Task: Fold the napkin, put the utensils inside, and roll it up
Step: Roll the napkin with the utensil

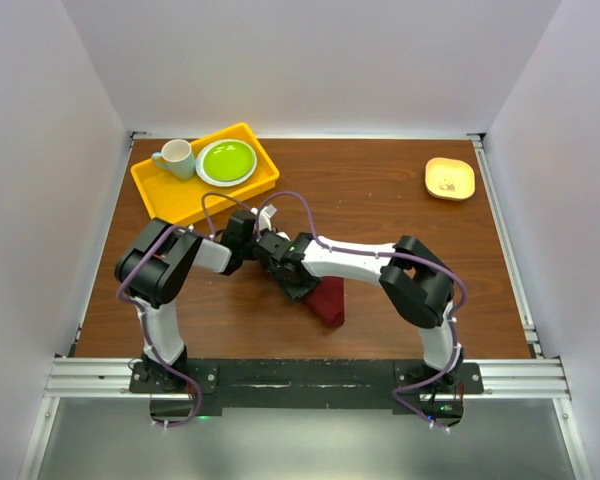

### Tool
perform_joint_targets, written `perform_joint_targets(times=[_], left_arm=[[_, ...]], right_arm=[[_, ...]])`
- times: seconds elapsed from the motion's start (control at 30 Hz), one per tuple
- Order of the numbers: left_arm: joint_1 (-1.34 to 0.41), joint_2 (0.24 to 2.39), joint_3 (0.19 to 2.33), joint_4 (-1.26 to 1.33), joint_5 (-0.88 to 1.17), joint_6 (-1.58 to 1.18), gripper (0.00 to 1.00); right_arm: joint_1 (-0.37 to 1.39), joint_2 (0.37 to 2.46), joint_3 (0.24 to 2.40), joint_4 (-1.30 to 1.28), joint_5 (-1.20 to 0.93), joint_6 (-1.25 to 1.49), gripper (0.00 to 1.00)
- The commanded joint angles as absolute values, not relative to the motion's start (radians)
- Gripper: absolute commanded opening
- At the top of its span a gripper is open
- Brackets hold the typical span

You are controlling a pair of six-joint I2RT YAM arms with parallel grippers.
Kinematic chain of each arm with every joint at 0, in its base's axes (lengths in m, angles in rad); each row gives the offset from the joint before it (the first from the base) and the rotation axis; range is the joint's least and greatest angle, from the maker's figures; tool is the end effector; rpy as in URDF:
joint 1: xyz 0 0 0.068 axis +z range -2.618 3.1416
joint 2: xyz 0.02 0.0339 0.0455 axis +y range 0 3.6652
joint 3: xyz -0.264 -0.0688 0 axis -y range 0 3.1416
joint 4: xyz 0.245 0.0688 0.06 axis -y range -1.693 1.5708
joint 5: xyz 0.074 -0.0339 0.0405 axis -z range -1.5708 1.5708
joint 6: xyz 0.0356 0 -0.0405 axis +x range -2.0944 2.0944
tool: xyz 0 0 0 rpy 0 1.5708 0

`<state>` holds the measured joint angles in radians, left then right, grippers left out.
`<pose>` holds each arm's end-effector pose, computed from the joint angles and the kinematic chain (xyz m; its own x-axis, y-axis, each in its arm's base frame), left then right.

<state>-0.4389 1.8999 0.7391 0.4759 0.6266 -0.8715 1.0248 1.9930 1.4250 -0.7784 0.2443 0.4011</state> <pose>0.2968 -0.1624 0.0975 -0.9466 -0.2404 -0.2146 0.0479 0.5535 -0.8315 0.2105 0.3298 0.1673 -0.7789 -0.5524 -0.2969 -0.5400 0.8315 -0.1302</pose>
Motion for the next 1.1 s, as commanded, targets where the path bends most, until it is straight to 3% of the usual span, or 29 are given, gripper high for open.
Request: perform_joint_targets(times=[0.0, 0.1, 0.33, 0.57, 0.73, 0.9, 1.07], left_arm=[[-0.434, 1.884, 0.727, 0.332, 0.572, -0.808, 0.08], [-0.434, 1.856, 0.759, 0.287, 0.565, -0.796, 0.11], [-0.423, 1.780, 0.891, 0.160, 0.557, -0.787, 0.23], [-0.419, 1.721, 0.946, 0.084, 0.558, -0.781, 0.24], [-0.434, 1.712, 0.896, 0.132, 0.610, -0.824, 0.24], [-0.469, 1.713, 0.835, 0.242, 0.640, -0.894, 0.21], [-0.471, 1.689, 0.838, 0.217, 0.603, -0.881, 0.19]], right_arm=[[1.025, 1.968, 1.436, -0.805, 0.301, 0.417, 0.37], [1.025, 1.913, 1.353, -0.756, 0.278, 0.442, 0.23], [1.020, 1.803, 1.073, -0.469, 0.126, 0.497, 0.05], [0.970, 1.772, 0.844, -0.223, -0.027, 0.577, 0.03], [0.827, 1.764, 0.635, 0.087, -0.356, 0.635, 0.09], [0.755, 1.908, 0.699, 0.048, -0.523, 0.580, 0.11], [0.747, 1.983, 0.816, -0.080, -0.540, 0.529, 0.11]])
